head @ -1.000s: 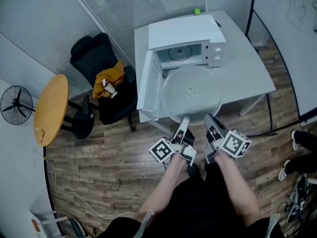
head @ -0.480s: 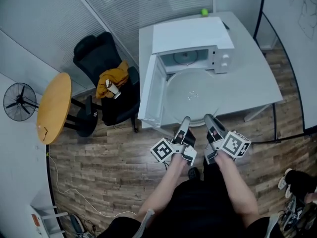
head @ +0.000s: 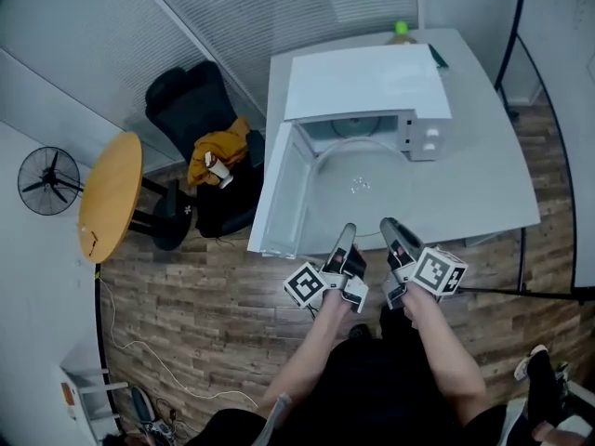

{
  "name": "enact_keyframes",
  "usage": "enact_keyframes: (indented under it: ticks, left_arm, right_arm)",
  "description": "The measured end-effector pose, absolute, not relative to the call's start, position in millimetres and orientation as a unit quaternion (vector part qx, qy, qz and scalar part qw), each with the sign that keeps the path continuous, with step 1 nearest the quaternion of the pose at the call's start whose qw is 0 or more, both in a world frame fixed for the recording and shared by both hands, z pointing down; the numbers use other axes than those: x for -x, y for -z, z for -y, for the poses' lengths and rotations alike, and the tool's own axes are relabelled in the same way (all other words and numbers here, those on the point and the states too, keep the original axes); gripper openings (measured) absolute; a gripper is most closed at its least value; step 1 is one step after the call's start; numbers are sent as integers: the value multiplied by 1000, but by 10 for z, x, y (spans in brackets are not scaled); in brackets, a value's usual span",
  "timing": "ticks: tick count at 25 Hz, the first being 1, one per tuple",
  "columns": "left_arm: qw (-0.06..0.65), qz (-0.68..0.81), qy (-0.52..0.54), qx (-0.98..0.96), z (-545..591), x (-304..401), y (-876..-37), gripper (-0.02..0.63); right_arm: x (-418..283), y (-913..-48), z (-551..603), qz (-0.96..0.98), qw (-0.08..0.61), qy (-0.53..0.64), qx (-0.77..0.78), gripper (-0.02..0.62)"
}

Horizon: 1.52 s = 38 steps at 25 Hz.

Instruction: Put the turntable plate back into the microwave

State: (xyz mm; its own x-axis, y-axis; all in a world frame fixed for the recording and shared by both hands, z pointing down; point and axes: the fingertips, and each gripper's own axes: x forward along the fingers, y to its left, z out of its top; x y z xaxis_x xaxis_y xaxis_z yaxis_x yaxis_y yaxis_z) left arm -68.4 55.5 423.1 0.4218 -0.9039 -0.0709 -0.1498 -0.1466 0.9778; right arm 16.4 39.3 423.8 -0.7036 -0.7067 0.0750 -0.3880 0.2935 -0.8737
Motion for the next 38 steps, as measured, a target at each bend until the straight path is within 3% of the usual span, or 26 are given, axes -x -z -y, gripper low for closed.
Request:
enact_keyframes:
  ticks: [18, 38]
  left_arm:
    - [520, 441, 359, -638, -19, 698, -4552, 57]
    - [548, 413, 332, -647, 1081, 979, -5076, 58]
  right_arm:
    - [-132, -4611, 199, -790, 122, 514, 313, 110]
    - [122, -5106, 1233, -776, 105, 492, 379, 117]
